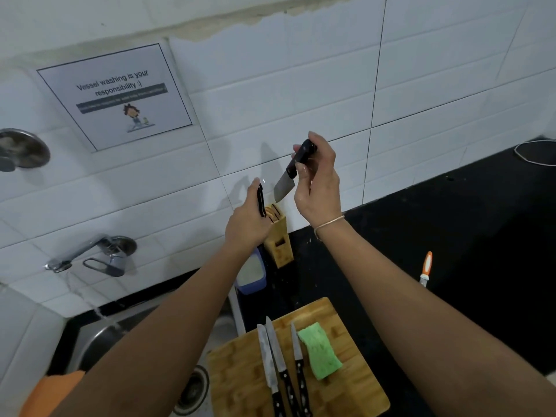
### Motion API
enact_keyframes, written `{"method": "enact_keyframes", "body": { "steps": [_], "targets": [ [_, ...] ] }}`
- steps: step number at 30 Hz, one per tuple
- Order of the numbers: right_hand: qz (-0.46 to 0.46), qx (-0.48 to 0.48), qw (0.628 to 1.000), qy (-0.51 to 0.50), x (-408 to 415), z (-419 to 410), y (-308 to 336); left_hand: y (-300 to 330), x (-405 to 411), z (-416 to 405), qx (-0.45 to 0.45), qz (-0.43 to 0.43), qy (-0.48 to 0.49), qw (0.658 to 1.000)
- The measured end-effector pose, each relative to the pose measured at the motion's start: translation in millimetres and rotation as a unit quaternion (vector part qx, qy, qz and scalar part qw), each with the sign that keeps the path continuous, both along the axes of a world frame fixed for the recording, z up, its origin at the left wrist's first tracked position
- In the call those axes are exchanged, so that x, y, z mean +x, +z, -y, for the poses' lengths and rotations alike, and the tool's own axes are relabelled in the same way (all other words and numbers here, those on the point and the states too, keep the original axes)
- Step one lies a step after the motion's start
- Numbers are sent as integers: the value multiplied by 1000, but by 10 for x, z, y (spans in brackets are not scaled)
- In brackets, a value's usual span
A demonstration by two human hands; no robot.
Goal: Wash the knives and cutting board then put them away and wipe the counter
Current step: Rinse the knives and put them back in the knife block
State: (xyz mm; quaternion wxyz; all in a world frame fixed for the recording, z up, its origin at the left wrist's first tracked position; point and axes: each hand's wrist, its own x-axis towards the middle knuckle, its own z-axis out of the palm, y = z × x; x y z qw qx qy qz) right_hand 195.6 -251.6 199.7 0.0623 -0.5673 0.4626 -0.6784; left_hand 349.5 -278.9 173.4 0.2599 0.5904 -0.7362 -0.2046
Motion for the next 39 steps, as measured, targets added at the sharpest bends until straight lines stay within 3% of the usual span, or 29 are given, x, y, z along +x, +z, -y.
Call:
{"method": "enact_keyframes", "body": {
  "steps": [14,20,24,27,31,33,39],
  "targets": [
    [31,18,999,14,-71,-26,-235,-72,-20,18,-6,19,-11,1000],
    [-72,41,997,5,-72,99,-195,-39,-20,8,-9,19,-18,1000],
    [-207,124,970,-29,-5,205,-236,18,31,6,-3,27,-25,999],
    [-258,200,945,-31,38,266,-184,26,63,34,7,26,-34,999],
    [-349,312,884,-8,58,355,-184,52,66,59,4,18,-44,999],
    [-359,353,864,4,63,358,-294,75,76,41,4,11,-51,999],
    [-323,361,875,26,115,316,-373,109,96,-13,21,13,-58,998]
  ]
}}
